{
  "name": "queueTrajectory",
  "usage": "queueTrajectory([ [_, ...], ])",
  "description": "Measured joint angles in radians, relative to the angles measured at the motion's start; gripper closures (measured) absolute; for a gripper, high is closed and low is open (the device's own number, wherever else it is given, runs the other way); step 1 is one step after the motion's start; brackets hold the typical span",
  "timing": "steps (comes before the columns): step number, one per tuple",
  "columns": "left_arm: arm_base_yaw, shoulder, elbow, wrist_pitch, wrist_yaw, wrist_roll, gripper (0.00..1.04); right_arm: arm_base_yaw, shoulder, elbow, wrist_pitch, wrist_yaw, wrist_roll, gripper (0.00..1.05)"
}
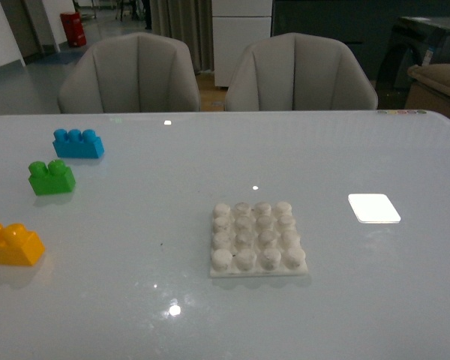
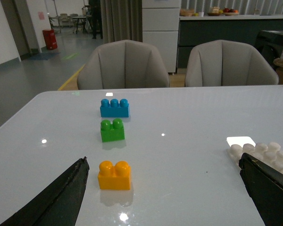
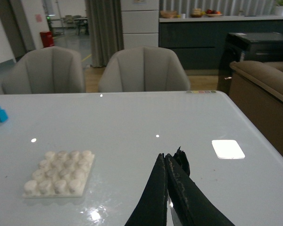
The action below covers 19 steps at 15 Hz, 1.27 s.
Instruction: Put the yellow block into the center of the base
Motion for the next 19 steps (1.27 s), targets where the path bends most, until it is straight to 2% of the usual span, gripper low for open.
queueTrajectory([
  [14,0.000,0.000,0.000,-0.001,0.000,0.000,0.07,-0.011,-0.070,-0.079,0.009,0.019,-0.002,1.03],
  [15,0.000,0.000,0.000,-0.001,0.000,0.000,0.07,-0.011,-0.070,-0.079,0.009,0.019,-0.002,1.00],
  [19,0.000,0.000,0.000,-0.001,0.000,0.000,0.07,-0.011,-0.070,-0.079,0.009,0.019,-0.002,0.51],
])
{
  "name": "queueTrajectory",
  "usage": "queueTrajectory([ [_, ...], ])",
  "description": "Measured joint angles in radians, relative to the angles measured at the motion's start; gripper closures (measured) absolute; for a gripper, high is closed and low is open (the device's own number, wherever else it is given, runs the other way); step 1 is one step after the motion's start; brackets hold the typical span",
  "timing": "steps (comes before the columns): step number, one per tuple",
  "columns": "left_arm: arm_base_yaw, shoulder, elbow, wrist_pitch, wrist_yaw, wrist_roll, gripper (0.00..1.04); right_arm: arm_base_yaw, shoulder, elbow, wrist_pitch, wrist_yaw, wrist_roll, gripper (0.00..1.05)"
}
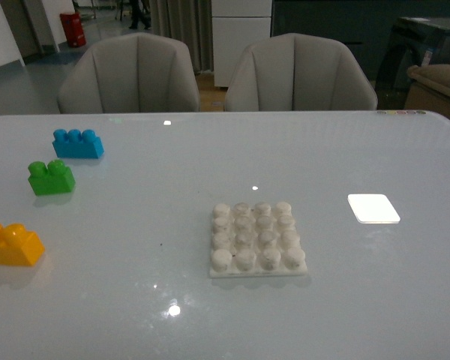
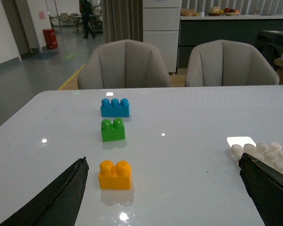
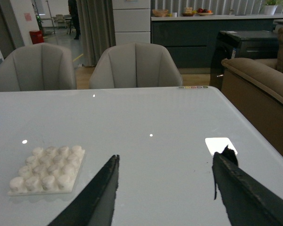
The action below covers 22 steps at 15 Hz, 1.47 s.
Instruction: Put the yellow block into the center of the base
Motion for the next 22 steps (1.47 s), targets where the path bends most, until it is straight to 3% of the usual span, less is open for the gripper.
queueTrajectory([
  [3,0.000,0.000,0.000,0.000,0.000,0.000,0.07,0.000,0.000,0.000,0.000,0.000,0.000,0.12],
  [4,0.000,0.000,0.000,0.000,0.000,0.000,0.07,0.000,0.000,0.000,0.000,0.000,0.000,0.04],
  [9,0.000,0.000,0.000,-0.001,0.000,0.000,0.07,0.000,0.000,0.000,0.000,0.000,0.000,0.06],
  [10,-0.073,0.089,0.072,-0.200,-0.125,-0.047,0.07,0.000,0.000,0.000,0.000,0.000,-0.001,0.06],
  [11,-0.165,0.187,0.135,-0.277,-0.216,-0.077,0.07,0.000,0.000,0.000,0.002,0.000,-0.001,0.06],
  [12,-0.222,0.195,0.154,-0.275,-0.257,-0.094,0.07,0.000,0.000,0.000,0.001,0.000,-0.001,0.06],
  [13,-0.224,0.186,0.174,-0.261,-0.263,-0.098,0.07,0.000,0.000,0.000,0.001,0.000,-0.001,0.06],
  [14,-0.203,0.183,0.186,-0.250,-0.243,-0.098,0.07,0.000,0.000,0.000,0.001,0.000,-0.001,0.06],
  [15,-0.116,0.249,0.182,-0.142,-0.158,-0.091,0.07,0.000,0.000,0.000,0.001,0.000,-0.001,0.06],
  [18,0.098,0.721,0.221,0.290,0.068,-0.053,0.07,0.000,0.000,0.000,0.001,0.000,-0.001,0.06],
  [20,0.180,1.077,0.371,0.537,0.161,-0.024,0.07,0.000,0.000,0.000,0.001,0.000,-0.001,0.06],
  [22,0.232,1.417,0.557,0.613,0.200,0.024,0.07,0.000,0.000,0.000,0.001,0.000,-0.001,0.06],
])
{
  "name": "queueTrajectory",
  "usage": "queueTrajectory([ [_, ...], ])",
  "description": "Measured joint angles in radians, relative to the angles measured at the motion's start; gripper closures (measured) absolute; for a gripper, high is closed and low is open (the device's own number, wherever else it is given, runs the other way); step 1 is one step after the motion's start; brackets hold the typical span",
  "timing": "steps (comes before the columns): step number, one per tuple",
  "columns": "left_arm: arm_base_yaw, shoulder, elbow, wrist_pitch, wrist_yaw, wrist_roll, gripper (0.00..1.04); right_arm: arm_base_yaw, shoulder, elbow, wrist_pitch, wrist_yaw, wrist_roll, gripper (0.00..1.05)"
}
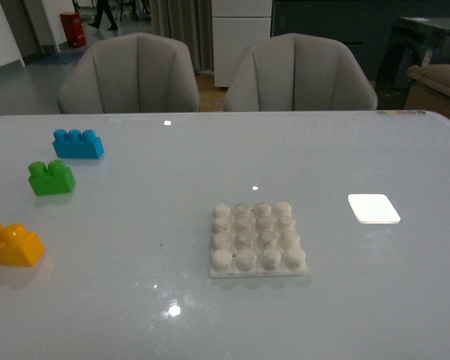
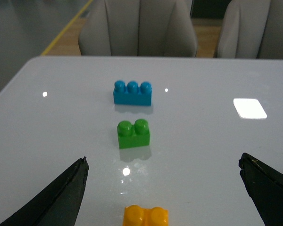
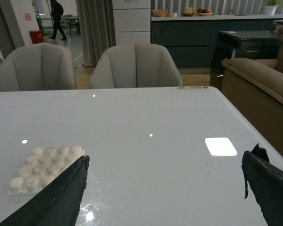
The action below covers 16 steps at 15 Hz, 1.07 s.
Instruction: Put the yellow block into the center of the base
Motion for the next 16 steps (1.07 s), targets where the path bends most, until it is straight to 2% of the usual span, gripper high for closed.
queueTrajectory([
  [3,0.039,0.328,0.210,-0.064,0.064,0.077,0.07,0.000,0.000,0.000,0.000,0.000,0.000,0.06],
  [6,0.050,0.477,0.338,-0.119,0.120,0.162,0.07,0.000,0.000,0.000,0.000,0.000,0.000,0.06],
  [9,0.056,0.535,0.365,-0.168,0.173,0.216,0.07,0.000,0.000,0.000,0.000,0.000,0.000,0.06],
  [16,0.090,0.602,0.338,-0.143,0.204,0.220,0.07,0.000,0.000,0.000,0.000,0.000,0.000,0.06],
])
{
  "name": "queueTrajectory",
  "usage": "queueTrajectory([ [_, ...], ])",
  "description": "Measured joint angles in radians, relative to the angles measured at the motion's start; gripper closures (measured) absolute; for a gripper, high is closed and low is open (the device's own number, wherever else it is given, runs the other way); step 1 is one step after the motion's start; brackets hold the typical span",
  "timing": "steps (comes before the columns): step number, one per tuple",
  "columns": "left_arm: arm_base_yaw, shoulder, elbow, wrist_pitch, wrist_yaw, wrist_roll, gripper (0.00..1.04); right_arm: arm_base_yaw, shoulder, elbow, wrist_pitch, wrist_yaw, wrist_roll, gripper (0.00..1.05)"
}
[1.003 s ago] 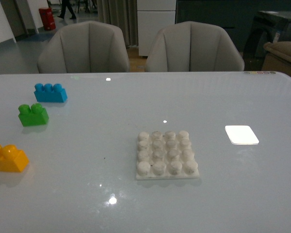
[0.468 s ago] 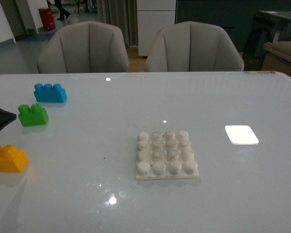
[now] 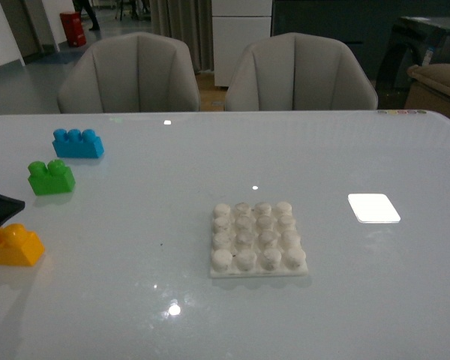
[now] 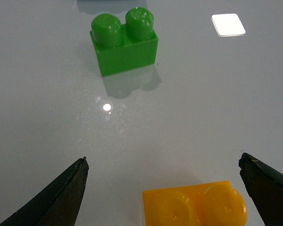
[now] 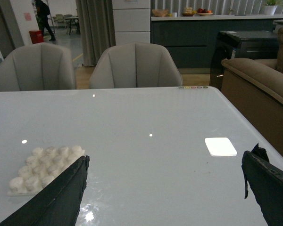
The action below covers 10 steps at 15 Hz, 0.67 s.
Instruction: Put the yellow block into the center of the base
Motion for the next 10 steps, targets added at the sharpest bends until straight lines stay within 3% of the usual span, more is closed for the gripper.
queueTrajectory([
  [4,0.012,0.010,-0.031,0.021,0.045,-0.057,0.07,0.000,0.000,0.000,0.000,0.000,0.000,0.06],
  [10,-0.008,0.019,-0.042,0.035,0.035,-0.045,0.07,0.000,0.000,0.000,0.000,0.000,0.000,0.06],
])
